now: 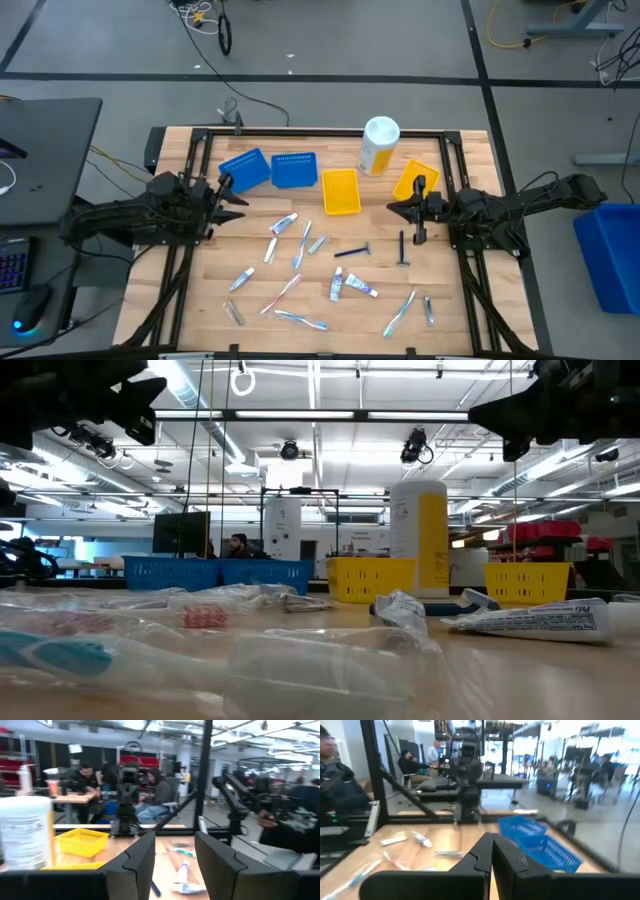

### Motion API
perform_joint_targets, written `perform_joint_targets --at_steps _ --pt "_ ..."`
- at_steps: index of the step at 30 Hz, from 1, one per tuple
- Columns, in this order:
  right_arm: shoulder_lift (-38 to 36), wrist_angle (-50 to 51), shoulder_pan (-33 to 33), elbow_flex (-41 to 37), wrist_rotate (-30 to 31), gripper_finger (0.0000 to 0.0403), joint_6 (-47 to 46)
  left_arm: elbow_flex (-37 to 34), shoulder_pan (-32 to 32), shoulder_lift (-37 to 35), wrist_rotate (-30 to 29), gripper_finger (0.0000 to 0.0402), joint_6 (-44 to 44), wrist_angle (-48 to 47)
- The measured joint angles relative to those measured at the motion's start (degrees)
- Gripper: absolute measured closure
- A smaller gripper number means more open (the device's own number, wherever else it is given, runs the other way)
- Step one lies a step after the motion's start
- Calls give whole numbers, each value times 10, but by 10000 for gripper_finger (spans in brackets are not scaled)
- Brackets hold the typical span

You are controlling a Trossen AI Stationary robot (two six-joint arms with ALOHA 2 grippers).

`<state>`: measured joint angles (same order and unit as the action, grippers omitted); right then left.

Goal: Pick & Place Travel size toiletries
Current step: Put the silver nail cutter into the left blue bin

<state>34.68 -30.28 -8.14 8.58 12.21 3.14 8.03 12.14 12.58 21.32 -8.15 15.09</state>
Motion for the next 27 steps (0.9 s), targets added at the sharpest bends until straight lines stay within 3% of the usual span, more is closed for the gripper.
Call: perform_joint_targets --at_steps 8,18,22,27 --pt "44 -90 28 0 1 373 50 0 0 103 -52 253 -19 96" --pt "144 -155 45 6 -8 264 19 44 -53 242 -67 253 -34 122" --pt "184 -161 44 34 -50 224 2 88 -94 271 -121 253 -17 66" --pt "228 -159 38 53 -68 193 -14 148 -152 302 -239 253 -56 -95"
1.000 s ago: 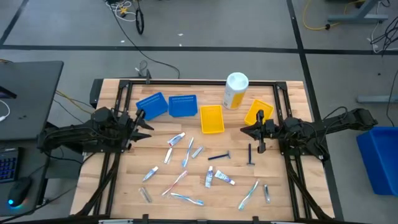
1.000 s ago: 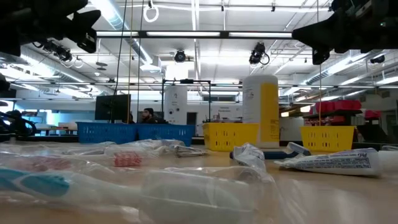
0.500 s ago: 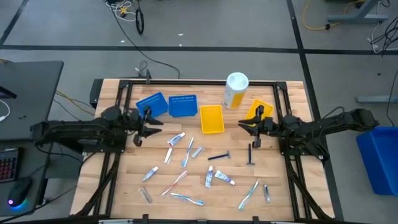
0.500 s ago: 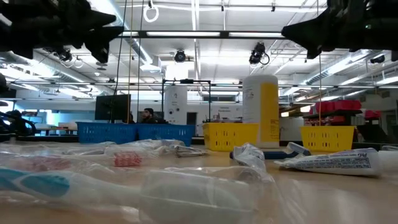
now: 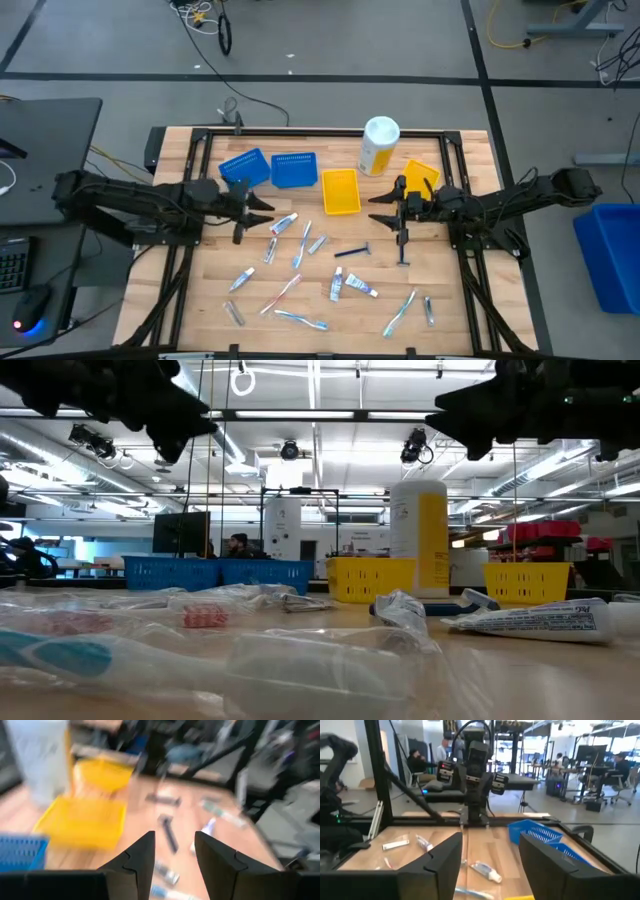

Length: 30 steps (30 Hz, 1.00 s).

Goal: Pick & Place Travel size toiletries
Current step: Put the silver nail cutter into the left blue bin

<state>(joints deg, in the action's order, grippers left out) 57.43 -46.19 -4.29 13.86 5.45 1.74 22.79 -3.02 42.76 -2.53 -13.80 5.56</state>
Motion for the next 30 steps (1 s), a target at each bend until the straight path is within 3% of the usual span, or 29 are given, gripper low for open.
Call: perform_joint_targets --at_steps 5,12,19,30 --pt "28 2 0 0 0 183 0 45 -60 51 -82 253 -96 -122" --pt "38 4 0 0 0 199 0 71 -130 154 -129 253 -196 -152" --pt "38 4 0 0 0 224 0 97 -164 253 -138 253 -202 -177" --pt "38 10 0 0 0 252 0 98 -163 350 -116 209 -354 -197"
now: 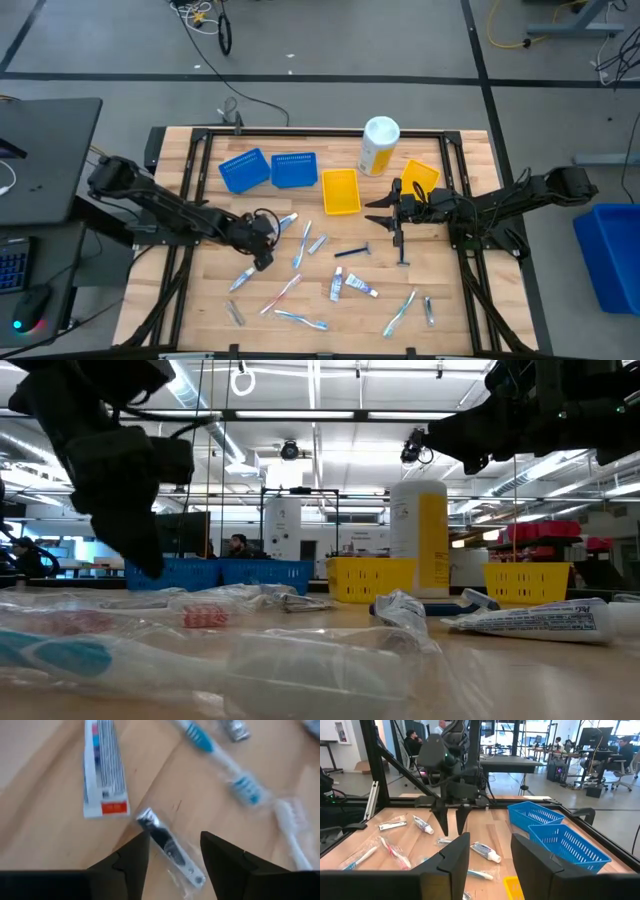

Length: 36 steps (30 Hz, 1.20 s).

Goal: Pick & Place Travel size toiletries
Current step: Put the silver nail cutter into the left blue bin

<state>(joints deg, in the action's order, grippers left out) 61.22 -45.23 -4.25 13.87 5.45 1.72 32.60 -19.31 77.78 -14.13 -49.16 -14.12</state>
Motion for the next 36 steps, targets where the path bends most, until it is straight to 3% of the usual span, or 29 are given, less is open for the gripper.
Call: perform_joint_targets --at_steps 7,12,17,28,36 --pt "0 0 0 0 0 265 2 0 0 39 -12 191 -89 -2" --pt "0 0 0 0 0 271 2 2 -1 67 -22 200 -75 3" --pt "0 0 0 0 0 277 2 2 0 74 -23 231 -48 2" --pt "0 1 0 0 0 269 2 1 0 72 -20 343 -75 1" --pt "0 15 0 0 0 261 2 61 -1 74 -4 341 -54 -65"
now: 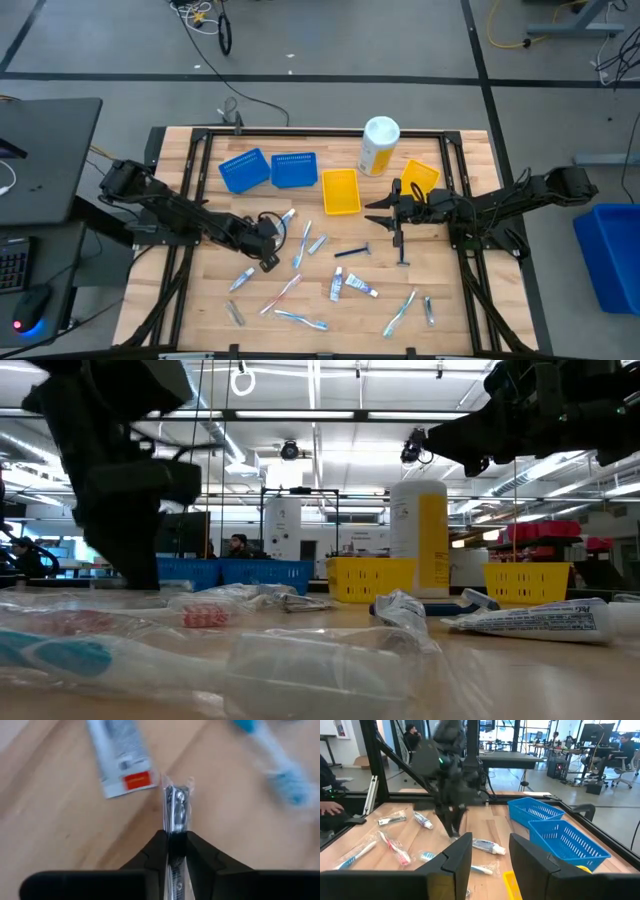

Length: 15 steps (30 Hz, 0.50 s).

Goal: Pick & Place Travel size toiletries
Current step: Put the silver nail cutter into the left blue bin

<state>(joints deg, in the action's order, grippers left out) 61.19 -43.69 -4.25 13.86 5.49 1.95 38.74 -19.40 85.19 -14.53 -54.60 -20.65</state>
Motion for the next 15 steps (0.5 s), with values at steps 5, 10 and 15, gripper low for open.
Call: perform_joint_targets --at_steps 5,10,15 --pt "0 2 0 0 18 266 0 82 7 0 -72 345 -14 -158" --pt "0 2 1 0 19 278 0 172 34 -1 -140 339 -48 -373" --pt "0 2 1 0 19 287 -3 227 96 -2 -166 341 -11 -502"
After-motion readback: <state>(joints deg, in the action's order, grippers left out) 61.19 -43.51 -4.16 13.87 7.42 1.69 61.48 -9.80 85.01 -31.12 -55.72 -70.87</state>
